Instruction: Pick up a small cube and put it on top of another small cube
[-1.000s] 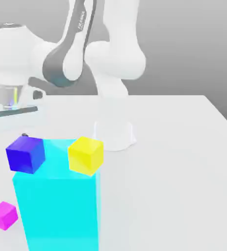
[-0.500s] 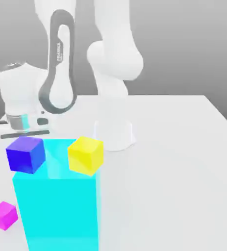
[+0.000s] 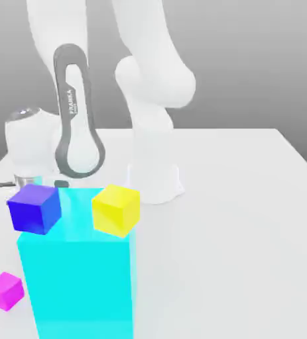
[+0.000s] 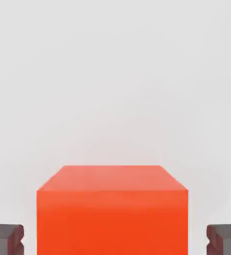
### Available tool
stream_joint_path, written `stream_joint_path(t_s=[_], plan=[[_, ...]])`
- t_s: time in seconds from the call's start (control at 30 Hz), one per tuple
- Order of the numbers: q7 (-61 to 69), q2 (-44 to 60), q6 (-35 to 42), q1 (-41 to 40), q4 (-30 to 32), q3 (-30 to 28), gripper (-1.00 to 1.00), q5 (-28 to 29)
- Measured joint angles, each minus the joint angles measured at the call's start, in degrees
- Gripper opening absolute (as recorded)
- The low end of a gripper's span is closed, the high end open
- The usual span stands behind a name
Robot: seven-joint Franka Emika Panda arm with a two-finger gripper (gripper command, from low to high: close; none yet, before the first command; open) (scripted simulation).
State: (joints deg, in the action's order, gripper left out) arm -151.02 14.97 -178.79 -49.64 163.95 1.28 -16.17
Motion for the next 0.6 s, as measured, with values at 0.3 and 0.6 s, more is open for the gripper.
stream_joint_path(t_s=[0.3, 0.6], plan=[[2.4, -2.1, 2.6, -4.7, -0.2, 5.1, -1.00, -2.8], [2.2, -9.8, 9.5, -6.5, 0.9, 6.9, -1.00, -2.8]])
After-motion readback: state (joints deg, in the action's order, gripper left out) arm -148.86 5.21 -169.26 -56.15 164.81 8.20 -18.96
